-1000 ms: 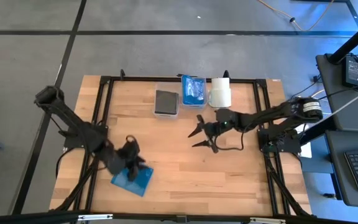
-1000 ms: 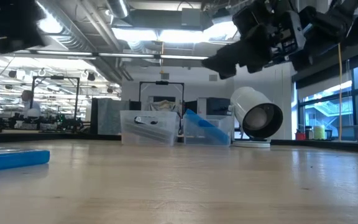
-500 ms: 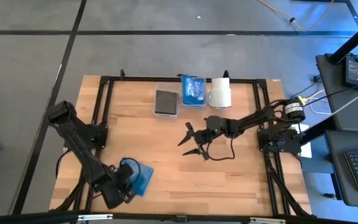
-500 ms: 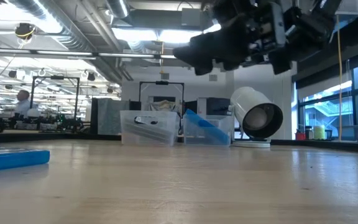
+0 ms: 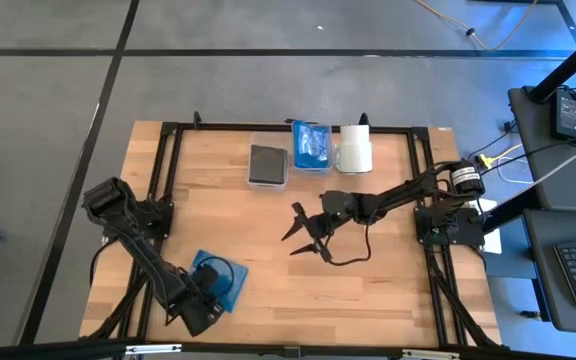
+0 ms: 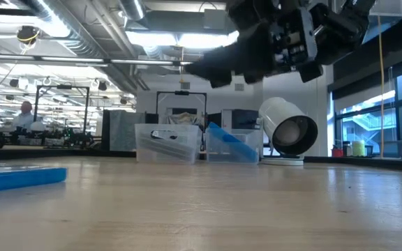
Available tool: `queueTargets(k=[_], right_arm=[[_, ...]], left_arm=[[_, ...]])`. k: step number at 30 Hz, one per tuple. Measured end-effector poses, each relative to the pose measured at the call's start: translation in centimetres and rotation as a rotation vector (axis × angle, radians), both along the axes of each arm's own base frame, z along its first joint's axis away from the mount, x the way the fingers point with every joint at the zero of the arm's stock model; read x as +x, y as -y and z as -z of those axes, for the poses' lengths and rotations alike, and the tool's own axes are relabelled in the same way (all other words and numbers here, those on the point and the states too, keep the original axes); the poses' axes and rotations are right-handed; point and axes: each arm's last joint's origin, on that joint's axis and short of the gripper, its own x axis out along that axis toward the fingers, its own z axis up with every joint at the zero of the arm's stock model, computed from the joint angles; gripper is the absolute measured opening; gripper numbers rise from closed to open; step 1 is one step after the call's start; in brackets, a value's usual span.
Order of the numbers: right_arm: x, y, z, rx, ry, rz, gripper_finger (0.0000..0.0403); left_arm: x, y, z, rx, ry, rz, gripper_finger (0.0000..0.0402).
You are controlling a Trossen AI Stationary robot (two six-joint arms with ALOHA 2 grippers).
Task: Pick & place jewel cases by type
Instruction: Put the blue CD Case into the right transparent bin
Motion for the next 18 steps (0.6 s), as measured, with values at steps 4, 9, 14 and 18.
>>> queueTargets(k=[4, 9, 14, 18], right_arm=[[-0.2, 0.0, 0.7, -0.028, -0.063, -0.008, 0.0223], [-0.2, -0.4, 1.9, -0.089, -0.098, 0.011, 0.0223], [-0.1, -0.1, 2.9, -0.155, -0.149, 0.161, 0.0223], [-0.2, 0.2, 3.4, -0.196, -0.198, 0.249, 0.0223]], left_arm=[[1.3, -1.5, 0.0, 0.060, 0.014, -0.032, 0.0161], [3.3, -4.0, 0.0, 0.175, 0.069, -0.054, 0.0164], [5.7, -6.3, 0.0, 0.189, 0.087, 0.019, 0.0162], [7.8, -7.8, -0.1, 0.192, 0.150, 0.114, 0.0162]])
